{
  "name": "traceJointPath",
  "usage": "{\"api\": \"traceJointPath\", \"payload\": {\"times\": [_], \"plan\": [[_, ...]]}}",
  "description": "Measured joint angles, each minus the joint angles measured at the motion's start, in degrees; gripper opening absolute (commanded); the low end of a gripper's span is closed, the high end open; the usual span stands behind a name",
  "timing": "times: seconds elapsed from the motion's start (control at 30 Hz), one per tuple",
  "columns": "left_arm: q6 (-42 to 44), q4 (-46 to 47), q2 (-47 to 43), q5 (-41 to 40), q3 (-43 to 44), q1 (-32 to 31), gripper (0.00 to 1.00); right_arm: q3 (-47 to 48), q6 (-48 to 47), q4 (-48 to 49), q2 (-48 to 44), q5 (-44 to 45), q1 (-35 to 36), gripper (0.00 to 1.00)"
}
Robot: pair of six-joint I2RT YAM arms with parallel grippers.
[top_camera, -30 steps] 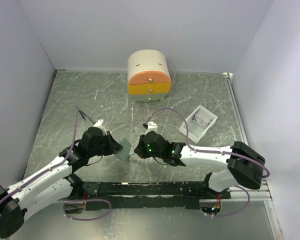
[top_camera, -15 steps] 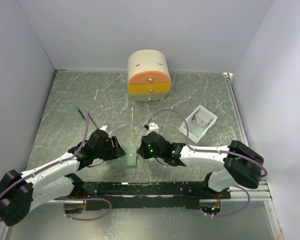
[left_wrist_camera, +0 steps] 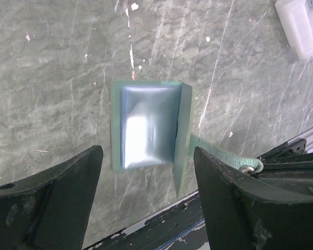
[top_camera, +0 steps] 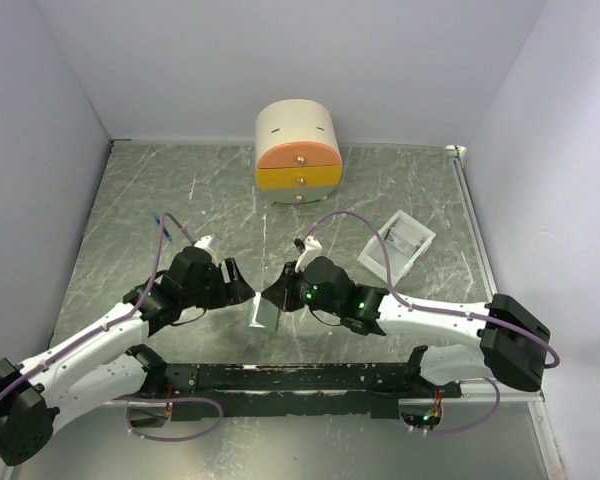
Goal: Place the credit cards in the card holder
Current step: Open the card holder at the center of the board.
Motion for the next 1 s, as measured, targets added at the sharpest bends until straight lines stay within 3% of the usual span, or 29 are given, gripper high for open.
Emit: {"api": "traceJointPath", "payload": {"times": [0.27,0.83,1.0], "plan": [[0.0,-1.0,1.6,0.0,-0.4,0.0,0.75,-0.1,0.5,-2.1,2.0,2.3,0.0,0.0],[-0.4,0.2,8.4,1.4,-1.7,0.0,0.65,-3.5,2.1,-24.8,-3.0,16.7,-0.5,0.0],[-0.7,2.0,10.0,3.3,-2.2,0.0,0.55,-5.4,4.0,-27.8,-3.0,18.5,-0.6,0.0]]}}
